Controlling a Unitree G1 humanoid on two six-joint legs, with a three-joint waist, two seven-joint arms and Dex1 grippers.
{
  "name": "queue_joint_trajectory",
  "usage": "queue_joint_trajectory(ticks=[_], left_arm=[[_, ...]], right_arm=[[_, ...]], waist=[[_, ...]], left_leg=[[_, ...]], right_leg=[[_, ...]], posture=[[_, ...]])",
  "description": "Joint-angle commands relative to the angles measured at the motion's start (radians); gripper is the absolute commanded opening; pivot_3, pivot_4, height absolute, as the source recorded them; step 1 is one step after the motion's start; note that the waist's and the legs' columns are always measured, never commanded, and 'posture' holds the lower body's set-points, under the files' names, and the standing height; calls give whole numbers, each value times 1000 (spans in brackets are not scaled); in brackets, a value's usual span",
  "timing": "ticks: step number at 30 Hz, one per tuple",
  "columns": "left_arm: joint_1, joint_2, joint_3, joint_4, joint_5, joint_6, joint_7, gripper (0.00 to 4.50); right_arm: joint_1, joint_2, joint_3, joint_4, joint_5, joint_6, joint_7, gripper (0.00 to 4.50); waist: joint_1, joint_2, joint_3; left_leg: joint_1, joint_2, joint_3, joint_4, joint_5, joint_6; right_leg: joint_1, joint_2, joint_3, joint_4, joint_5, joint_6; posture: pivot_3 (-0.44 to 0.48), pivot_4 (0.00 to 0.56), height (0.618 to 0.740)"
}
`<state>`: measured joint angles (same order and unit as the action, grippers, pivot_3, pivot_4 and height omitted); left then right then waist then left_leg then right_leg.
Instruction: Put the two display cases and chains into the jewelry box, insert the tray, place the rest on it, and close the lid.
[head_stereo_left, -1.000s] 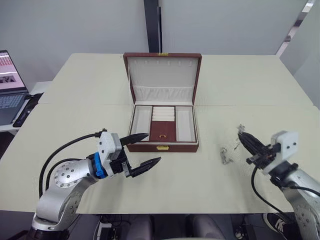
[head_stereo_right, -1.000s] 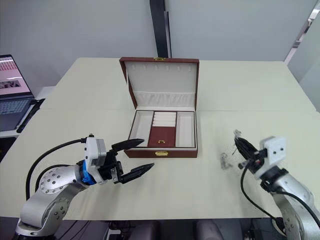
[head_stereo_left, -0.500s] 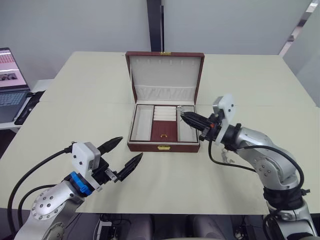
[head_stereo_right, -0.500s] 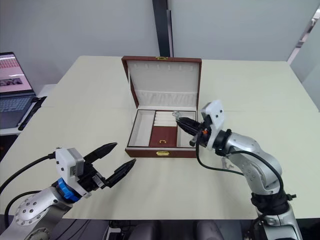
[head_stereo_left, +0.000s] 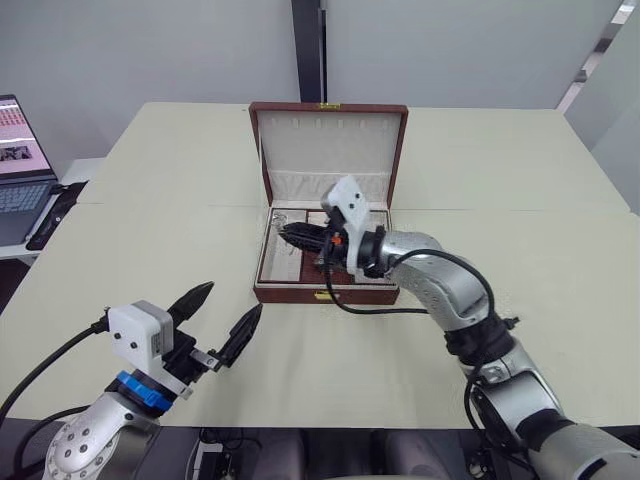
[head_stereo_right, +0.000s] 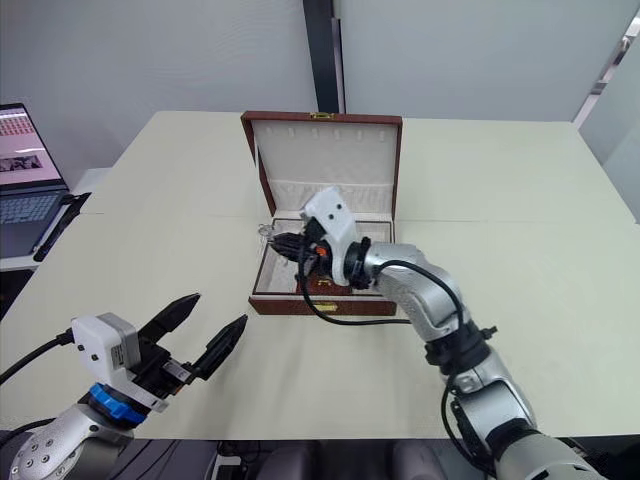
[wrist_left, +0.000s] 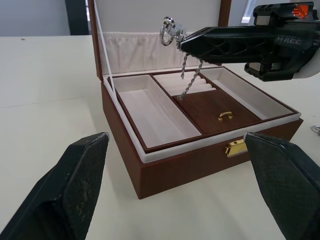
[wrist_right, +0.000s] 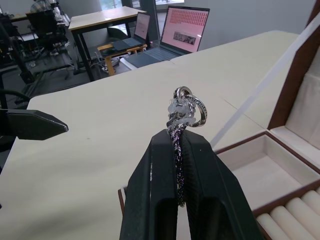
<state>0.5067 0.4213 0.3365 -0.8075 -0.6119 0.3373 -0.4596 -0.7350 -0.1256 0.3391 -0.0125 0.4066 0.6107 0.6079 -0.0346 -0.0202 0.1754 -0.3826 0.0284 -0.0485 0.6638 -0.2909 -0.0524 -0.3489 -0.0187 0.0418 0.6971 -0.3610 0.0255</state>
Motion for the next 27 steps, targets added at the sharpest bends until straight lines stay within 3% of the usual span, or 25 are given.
queue_joint_trajectory(ticks=[1, 21, 27], left_arm=[[29, -19, 19, -47, 8, -31, 17, 4500], [74, -35, 13, -39, 29, -76, 5, 4500], [72, -31, 7, -19, 32, -91, -8, 4500]], right_arm=[[-34, 28, 2, 36, -37, -47, 15, 9], [-97, 121, -17, 230, -175, -103, 10, 9], [-88, 123, -44, 217, -170, -96, 16, 1629]], waist=[[1, 0, 0], [-6, 0, 0], [-7, 1, 0]], left_leg=[[0, 0, 0, 0, 0, 0], [-1, 0, 1, 0, 0, 0], [-1, 0, 1, -1, 0, 0]], right_leg=[[0, 0, 0, 0, 0, 0], [-2, 0, 1, 0, 0, 0], [-2, 0, 1, 0, 0, 0]], posture=[[0, 150, 740], [0, 150, 740], [0, 150, 740]])
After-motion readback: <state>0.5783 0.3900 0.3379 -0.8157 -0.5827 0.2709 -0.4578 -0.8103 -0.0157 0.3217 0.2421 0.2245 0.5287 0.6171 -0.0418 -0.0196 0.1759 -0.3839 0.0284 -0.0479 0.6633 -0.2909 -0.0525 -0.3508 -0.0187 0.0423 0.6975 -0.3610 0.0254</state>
